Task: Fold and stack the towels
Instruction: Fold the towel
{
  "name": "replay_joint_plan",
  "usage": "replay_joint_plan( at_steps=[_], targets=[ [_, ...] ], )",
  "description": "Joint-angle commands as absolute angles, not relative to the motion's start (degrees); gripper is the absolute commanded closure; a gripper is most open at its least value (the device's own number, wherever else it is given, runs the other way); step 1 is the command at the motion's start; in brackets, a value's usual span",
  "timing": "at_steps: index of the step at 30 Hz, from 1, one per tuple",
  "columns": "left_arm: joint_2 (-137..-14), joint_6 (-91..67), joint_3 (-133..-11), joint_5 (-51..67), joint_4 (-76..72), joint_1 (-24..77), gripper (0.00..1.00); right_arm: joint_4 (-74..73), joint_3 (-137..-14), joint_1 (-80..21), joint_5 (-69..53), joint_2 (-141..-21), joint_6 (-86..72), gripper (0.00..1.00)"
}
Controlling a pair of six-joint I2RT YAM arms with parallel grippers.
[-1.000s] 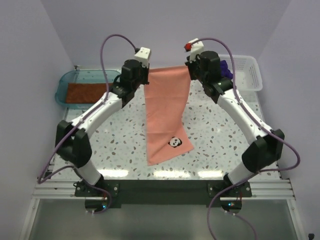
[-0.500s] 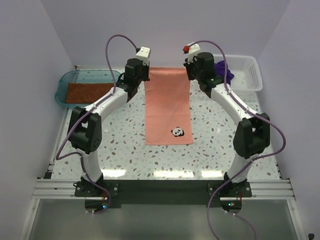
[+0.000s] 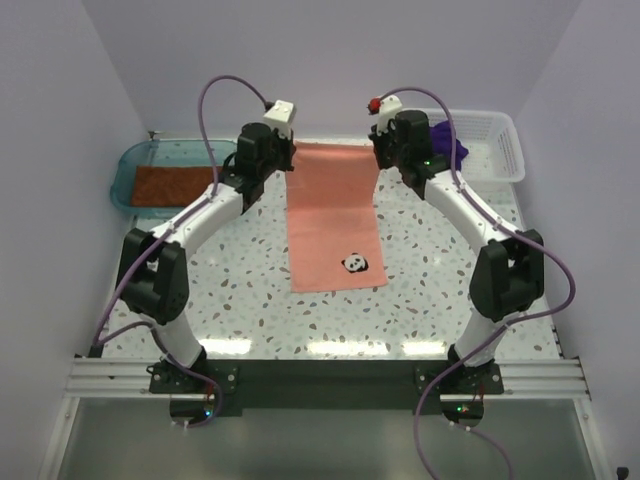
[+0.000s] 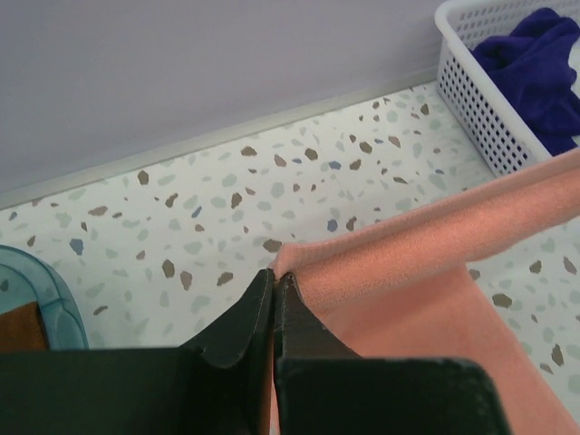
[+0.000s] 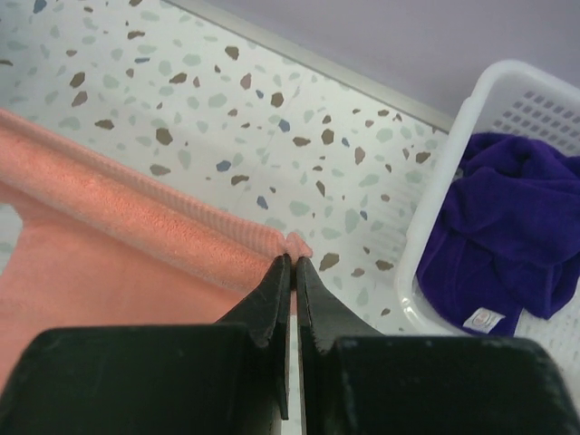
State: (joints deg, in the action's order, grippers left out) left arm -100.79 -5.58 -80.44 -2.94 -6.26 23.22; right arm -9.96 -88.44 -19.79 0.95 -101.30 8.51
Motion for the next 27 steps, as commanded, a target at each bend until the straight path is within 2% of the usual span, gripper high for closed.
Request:
replay_joint_plan(
  at_steps=[1,16,22,27],
  targets=[
    [-96.3,-7.6,-77.5,-0.7,-1.0,21.7,1.0,-17.6,-87.5,-18.2,5.0,-96.7,5.9,1.0],
    [-87.2,-17.0,-62.5,9.2,10.6,22.0,1.0,-27.2,-73.0,-18.2,-1.0,-87.0,-5.4,1.0],
    [-84.0,-17.7,-58.2,8.8,13.0,22.6,1.0,-28.0,-67.2,-18.3,-1.8,-84.9,-6.1,1.0],
    [-84.7,-17.4,-58.4,8.6,15.4,22.7,1.0,-28.0,-67.1,-18.3,-1.8,-85.0,-6.4,1.0]
  ],
)
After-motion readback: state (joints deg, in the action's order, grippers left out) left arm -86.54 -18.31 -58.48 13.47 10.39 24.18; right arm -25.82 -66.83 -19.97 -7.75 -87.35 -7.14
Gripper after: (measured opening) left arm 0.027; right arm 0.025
